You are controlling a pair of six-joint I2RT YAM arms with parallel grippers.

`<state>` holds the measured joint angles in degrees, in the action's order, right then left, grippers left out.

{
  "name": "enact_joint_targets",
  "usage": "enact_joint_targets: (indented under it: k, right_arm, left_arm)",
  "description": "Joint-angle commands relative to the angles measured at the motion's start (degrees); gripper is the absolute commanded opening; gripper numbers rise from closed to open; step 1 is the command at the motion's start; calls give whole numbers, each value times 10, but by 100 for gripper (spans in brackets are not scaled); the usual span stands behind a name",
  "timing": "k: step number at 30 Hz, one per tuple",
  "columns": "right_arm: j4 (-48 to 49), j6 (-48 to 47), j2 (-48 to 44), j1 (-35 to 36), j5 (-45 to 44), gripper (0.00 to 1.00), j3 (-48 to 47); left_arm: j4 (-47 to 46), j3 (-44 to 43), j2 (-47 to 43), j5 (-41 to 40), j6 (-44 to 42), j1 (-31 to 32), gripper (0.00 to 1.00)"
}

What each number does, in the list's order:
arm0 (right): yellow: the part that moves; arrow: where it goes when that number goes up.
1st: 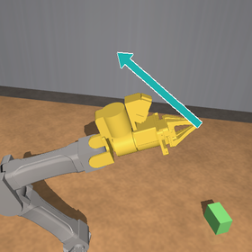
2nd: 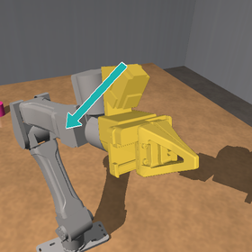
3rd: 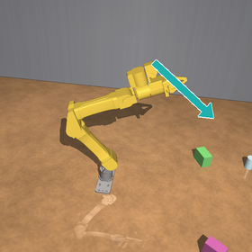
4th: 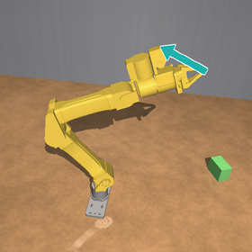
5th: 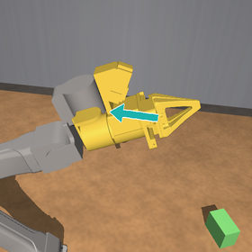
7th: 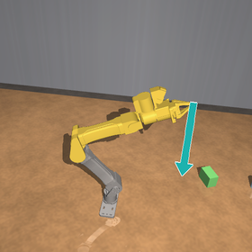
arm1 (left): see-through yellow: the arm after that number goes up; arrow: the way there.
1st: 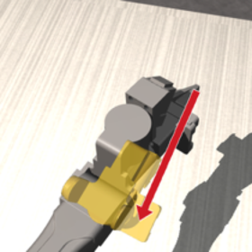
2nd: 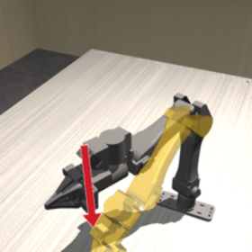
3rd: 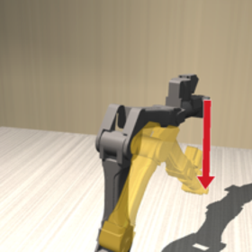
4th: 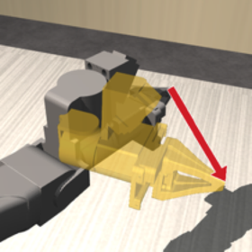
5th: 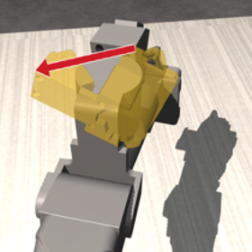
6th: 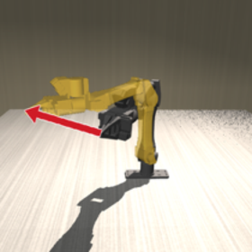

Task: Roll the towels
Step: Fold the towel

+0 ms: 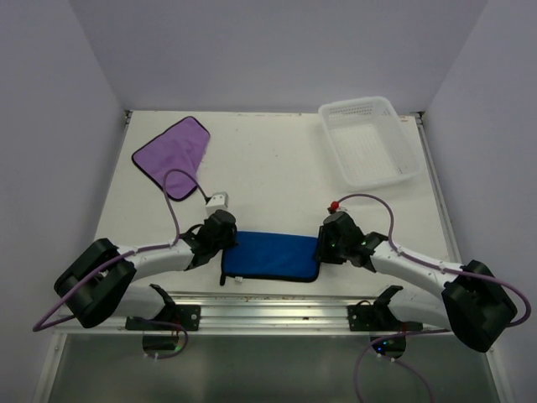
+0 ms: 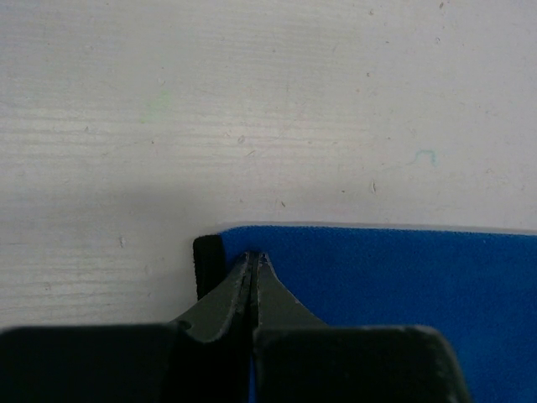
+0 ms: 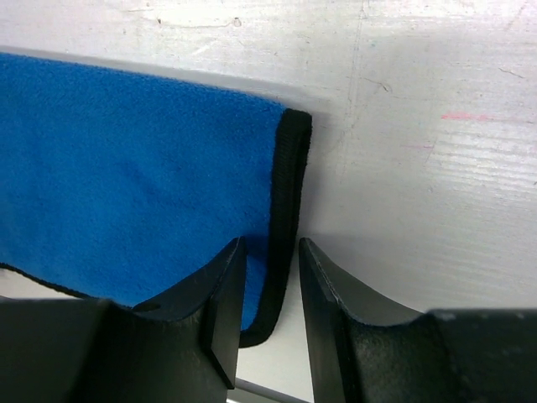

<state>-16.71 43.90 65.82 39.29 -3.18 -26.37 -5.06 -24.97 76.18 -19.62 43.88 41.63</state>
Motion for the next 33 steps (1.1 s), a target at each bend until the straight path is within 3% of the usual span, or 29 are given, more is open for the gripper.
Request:
enact_joint_targets:
  k: [1, 18, 26, 33]
  right_arm:
    - [1, 4, 19, -3, 3, 36, -16]
    - [0, 3, 35, -2, 4, 13, -14]
    - [-5, 0, 33, -3, 6, 0, -25]
    - [-61, -35, 18, -3, -19, 0, -71]
  left_arm:
    - [17, 2, 4, 2, -7, -3, 0]
    - [25, -7, -16, 12, -13, -3, 1]
    - [93, -50, -80, -2, -23, -3, 39]
    - [162, -110, -175, -31, -43, -4, 48]
